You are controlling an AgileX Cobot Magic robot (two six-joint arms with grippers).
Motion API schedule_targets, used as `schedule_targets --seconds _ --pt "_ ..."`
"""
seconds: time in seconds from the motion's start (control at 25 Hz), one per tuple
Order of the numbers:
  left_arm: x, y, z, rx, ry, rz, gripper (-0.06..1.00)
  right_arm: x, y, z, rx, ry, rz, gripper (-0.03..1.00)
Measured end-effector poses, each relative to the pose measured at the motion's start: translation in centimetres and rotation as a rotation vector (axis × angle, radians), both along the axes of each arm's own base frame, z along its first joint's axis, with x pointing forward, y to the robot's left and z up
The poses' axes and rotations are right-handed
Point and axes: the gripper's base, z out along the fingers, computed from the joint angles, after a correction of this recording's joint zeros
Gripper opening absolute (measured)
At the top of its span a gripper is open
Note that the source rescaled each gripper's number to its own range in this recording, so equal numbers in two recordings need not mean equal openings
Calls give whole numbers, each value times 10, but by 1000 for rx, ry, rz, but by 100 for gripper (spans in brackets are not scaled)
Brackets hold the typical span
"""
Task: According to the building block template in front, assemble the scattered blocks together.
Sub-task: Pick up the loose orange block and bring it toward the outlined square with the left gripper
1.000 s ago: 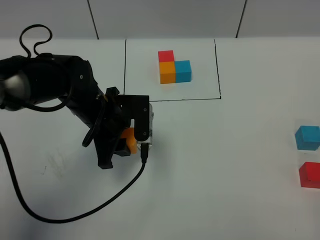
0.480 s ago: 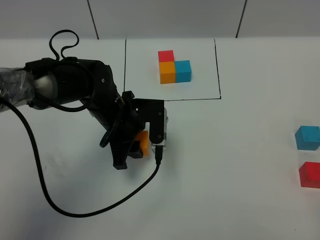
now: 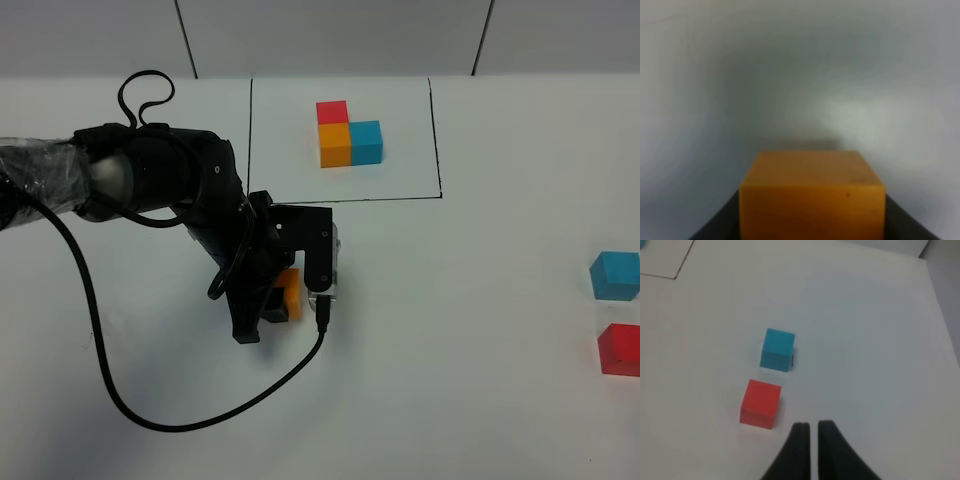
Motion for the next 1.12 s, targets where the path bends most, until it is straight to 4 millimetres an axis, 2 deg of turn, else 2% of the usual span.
schedule_targets --seconds 0.28,1.12 --pt "0 0 -18 24 39 4 53 0 0 0 0 0 0 1" --pt "2 -1 -18 13 31 42 54 0 0 0 0 0 0 1"
